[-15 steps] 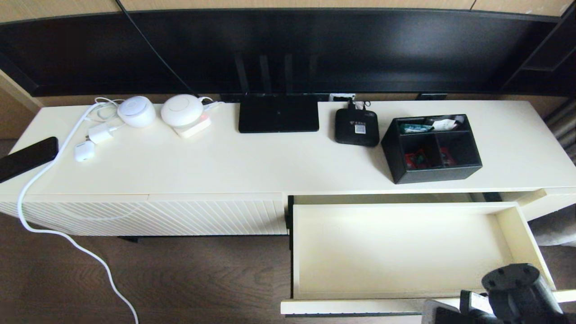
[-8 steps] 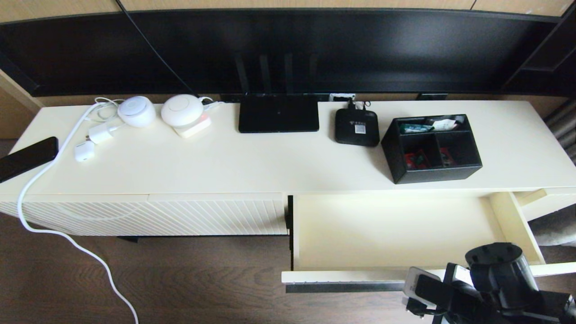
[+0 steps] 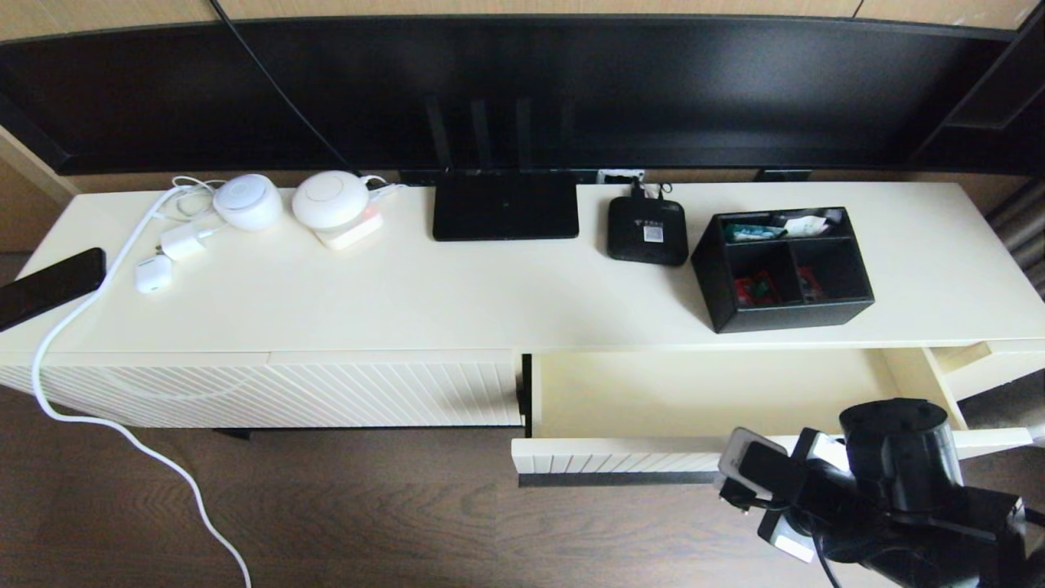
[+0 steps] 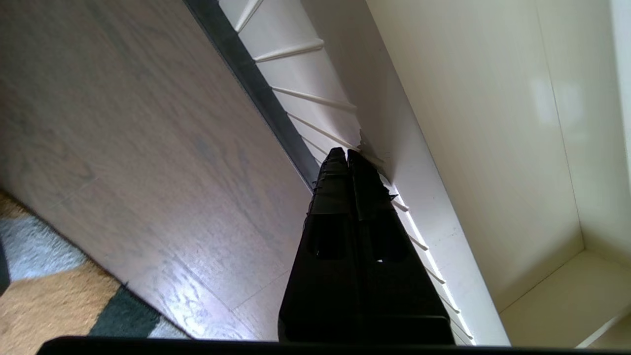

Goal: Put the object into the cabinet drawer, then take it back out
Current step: Close the drawer

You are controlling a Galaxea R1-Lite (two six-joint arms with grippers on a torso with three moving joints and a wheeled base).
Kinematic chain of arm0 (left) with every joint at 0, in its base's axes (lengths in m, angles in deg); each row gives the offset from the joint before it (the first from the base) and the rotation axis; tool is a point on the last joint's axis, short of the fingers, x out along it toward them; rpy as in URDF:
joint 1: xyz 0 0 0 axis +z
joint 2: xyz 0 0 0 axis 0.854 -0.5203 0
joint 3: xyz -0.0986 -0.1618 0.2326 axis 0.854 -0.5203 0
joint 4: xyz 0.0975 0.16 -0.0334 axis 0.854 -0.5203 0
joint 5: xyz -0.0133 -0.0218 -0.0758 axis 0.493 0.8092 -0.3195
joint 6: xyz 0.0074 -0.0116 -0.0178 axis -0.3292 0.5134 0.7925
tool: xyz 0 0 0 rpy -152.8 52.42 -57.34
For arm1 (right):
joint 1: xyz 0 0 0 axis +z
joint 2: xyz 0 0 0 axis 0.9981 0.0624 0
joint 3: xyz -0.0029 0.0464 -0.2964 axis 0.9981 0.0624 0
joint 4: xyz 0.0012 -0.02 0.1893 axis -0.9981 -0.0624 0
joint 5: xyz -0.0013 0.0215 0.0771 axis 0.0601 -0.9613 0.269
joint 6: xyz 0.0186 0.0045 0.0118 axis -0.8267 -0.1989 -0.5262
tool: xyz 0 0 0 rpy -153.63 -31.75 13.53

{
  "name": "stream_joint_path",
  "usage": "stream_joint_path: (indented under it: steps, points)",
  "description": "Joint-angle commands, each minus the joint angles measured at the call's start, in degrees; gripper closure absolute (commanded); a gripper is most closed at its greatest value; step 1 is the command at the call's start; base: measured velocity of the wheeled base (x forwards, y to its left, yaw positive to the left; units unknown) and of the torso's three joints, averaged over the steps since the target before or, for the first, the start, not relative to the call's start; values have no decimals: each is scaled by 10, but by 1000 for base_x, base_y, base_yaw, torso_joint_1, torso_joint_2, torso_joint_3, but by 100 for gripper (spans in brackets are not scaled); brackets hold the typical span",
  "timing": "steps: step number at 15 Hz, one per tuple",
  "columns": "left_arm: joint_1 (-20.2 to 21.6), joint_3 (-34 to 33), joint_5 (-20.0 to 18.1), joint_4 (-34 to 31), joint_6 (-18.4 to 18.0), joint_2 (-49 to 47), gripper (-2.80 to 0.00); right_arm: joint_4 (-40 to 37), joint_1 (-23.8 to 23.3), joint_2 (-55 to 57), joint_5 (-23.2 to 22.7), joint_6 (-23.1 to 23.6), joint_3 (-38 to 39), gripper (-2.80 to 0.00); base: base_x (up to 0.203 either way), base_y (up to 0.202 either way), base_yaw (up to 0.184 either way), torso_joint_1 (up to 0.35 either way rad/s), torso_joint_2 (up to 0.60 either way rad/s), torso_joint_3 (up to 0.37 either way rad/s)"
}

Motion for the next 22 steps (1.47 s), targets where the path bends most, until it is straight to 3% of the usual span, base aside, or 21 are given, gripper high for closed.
stream_joint_path:
  steps: [1,5,22]
  points:
    - [0,0,0,0,0,0,0,26,-9,26,1,2,-3,0,0,0,0,0,0,0]
    - [0,0,0,0,0,-1,0,142,-25,94,1,2,-3,0,0,0,0,0,0,0]
    - [0,0,0,0,0,0,0,243,-54,174,1,1,-96,0,0,0,0,0,0,0]
